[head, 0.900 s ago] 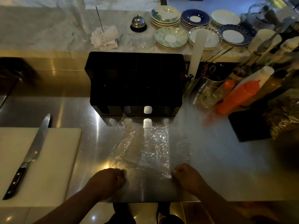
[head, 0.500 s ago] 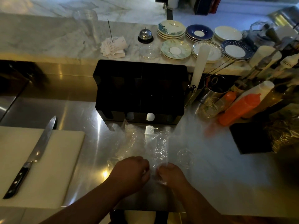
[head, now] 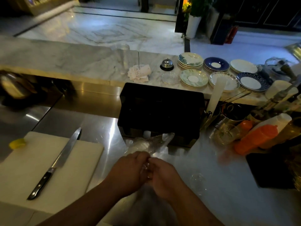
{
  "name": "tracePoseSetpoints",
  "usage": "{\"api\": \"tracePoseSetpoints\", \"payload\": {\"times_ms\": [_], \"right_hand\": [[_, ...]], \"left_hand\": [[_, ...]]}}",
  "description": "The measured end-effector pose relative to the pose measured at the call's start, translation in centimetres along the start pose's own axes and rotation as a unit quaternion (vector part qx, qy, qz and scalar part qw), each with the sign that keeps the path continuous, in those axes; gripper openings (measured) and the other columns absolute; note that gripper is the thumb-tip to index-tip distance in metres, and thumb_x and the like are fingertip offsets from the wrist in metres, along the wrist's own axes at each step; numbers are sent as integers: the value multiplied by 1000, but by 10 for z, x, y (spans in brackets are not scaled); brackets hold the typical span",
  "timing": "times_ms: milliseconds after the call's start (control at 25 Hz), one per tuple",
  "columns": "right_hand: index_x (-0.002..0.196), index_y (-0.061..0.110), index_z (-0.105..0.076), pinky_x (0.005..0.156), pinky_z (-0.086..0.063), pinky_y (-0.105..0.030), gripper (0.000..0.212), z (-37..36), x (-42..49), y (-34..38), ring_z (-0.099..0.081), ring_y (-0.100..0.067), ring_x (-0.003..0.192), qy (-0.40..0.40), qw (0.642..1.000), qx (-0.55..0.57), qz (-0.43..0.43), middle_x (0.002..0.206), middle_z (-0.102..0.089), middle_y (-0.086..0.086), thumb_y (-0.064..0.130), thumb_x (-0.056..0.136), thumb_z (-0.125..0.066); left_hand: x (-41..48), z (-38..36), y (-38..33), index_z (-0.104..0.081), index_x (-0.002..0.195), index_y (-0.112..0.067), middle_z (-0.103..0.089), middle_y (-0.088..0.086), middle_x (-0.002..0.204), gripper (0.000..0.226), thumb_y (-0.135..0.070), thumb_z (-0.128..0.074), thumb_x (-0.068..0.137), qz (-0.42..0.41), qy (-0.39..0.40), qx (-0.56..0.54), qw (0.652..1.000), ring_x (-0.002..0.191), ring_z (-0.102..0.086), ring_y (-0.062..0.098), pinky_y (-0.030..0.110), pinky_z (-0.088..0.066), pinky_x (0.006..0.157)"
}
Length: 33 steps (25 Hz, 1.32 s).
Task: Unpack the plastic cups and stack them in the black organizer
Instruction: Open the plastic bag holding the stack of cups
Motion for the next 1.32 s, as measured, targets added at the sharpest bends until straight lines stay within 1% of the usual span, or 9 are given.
{"api": "tracePoseSetpoints", "payload": {"times_ms": [80,160,320,480,640,800,920,1160,1320], "right_hand": [[121,6,-69,99,-54,-42,27,-15,-5,14,-70,-28,109,49,996,-75,27,121,-74,-20,15,102,-53],[109,21,-73,81,-59,-26,19,-12,-11,43,-74,-14,94,19,947,-293,132,106,-78,-3,14,99,-59],[125,37,-58,95,-51,-29,40,-13,-28,119,-57,-11,116,-141,692,-588,394,124,-62,9,33,85,-64],[146,31,-44,115,-35,-44,62,-27,18,138,-37,-27,140,-136,524,-776,323,146,-49,-2,37,87,-64],[120,17,-65,91,-54,-38,26,-17,36,130,-61,-25,106,-152,437,-846,267,114,-65,-7,26,96,-57],[75,21,-63,55,-54,-21,21,10,6,138,-66,-8,63,-121,614,-717,308,74,-65,-1,19,96,-59],[80,26,-62,48,-46,-6,17,31,-26,148,-63,7,61,-127,718,-591,345,70,-62,3,19,96,-66],[82,28,-61,44,-40,-12,16,68,-36,133,-51,2,48,-170,742,-584,282,68,-61,3,23,97,-62],[79,28,-63,44,-42,-10,16,85,-38,129,-53,4,48,-177,775,-536,284,65,-61,4,23,93,-66]], "left_hand": [[4,22,22,-58,114,-39,-71,-13,96,20,-43,-54,94,49,-37,-22,998,80,-64,8,19,-43,63],[6,36,44,-63,107,-38,-68,-14,88,13,-40,-55,98,95,-42,-43,994,74,-58,3,12,-31,57],[8,51,75,-75,106,-38,-72,-15,106,16,-33,-62,97,135,-9,-106,985,93,-65,5,19,-47,71],[9,70,90,-79,106,-34,-77,-12,109,18,-31,-64,96,148,-16,-94,984,98,-70,6,30,-57,86],[10,87,104,-77,105,-31,-79,-10,105,18,-34,-61,98,154,-30,-34,987,95,-71,8,33,-56,89],[8,98,117,-73,99,-34,-79,-13,98,20,-44,-57,98,152,-43,33,987,93,-70,6,36,-50,87],[15,96,115,-71,95,-37,-76,-15,93,19,-49,-56,95,132,-45,18,990,87,-68,5,32,-54,80],[38,66,80,-66,100,-31,-69,-8,93,14,-41,-60,92,70,-52,38,995,86,-66,14,27,-46,66],[44,53,24,-60,126,-24,-64,3,132,52,-33,-79,79,-119,-138,156,971,116,-63,24,40,-53,93]]}}
Point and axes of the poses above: each hand's wrist, its own x-axis towards the middle knuckle, its own z-axis out of the back of the hand, y = z × x, the point moved 7 cm from there along x, towards the middle knuckle
